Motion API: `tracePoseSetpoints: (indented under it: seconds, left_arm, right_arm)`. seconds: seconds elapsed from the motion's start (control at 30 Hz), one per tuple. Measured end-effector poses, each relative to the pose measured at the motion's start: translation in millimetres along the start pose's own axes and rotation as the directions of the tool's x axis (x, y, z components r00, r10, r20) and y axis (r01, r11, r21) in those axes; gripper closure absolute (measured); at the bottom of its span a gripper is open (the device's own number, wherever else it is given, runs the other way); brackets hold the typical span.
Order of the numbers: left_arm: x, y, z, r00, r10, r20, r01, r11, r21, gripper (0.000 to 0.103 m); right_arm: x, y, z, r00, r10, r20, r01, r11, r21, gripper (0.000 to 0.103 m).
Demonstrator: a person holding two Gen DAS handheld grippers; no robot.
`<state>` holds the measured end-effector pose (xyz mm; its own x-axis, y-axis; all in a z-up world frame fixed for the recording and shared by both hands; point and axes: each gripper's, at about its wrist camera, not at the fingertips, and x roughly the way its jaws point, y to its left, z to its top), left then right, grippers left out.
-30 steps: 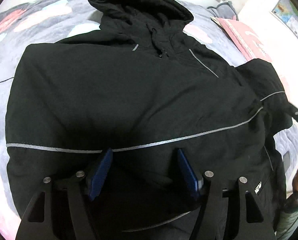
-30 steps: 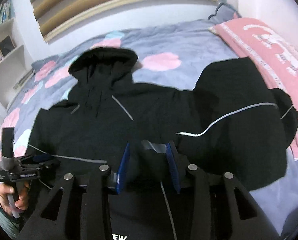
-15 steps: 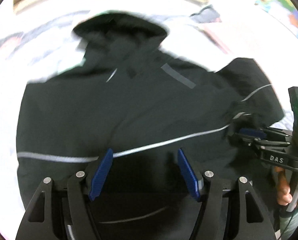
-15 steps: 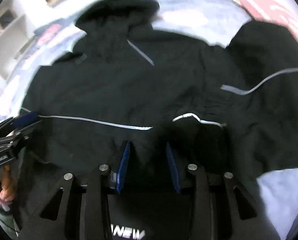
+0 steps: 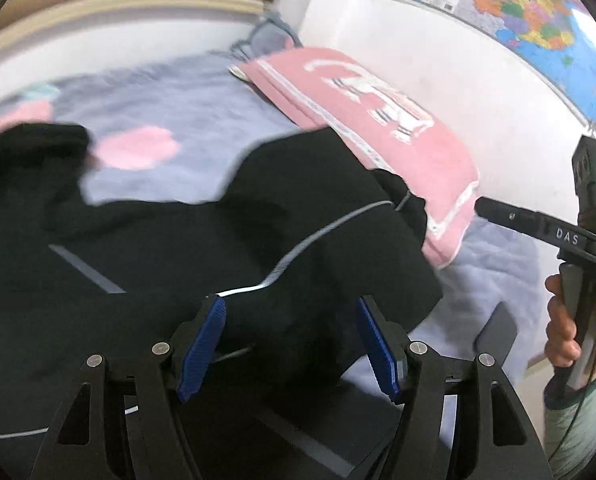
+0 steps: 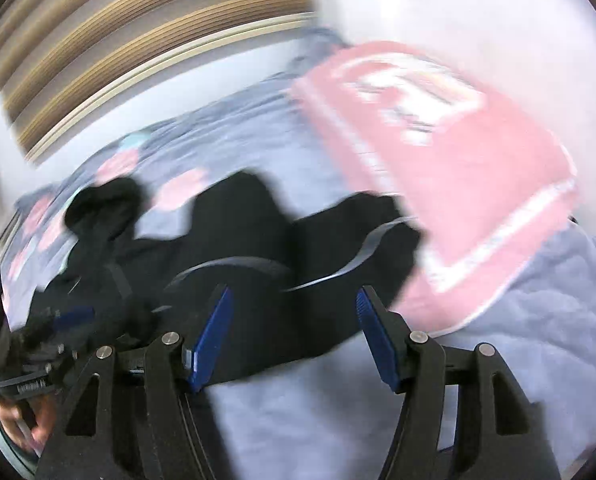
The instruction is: Fold large clothes
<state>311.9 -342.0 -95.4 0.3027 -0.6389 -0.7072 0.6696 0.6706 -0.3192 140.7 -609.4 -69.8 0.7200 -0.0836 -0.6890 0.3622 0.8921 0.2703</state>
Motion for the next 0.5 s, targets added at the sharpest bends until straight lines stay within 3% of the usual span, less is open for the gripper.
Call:
tracePoseSetpoints:
  seconds: [0.13,0.23,0.5]
  left_arm:
    - [62.5,11.0,-5.1,0.996,-0.004,-0.091,-0.005,0.994,-0.106,0.035]
    - [93.9,24.0,-17.6,0.986,-0.017,-0.163,-0.011,0.986,-0.167,0.036]
    - [96.3,22.1,-24.5,0.989,-0.011,-0.15,-0.007,0.993,-0.117,0.036]
  right_arm:
    - [22.3,-53.9,15.0,0.999,-0.051,-0.011,0.051,0.997,0.057,0.036]
    - [46.0,-71.6,16.9,0.998,-0.043,-0.039,0.046,0.995,0.088,0.036]
    - [111.1,-98.3,15.5,0.994,-0.011,-0.112,0.031,0.984,0.176,0.036]
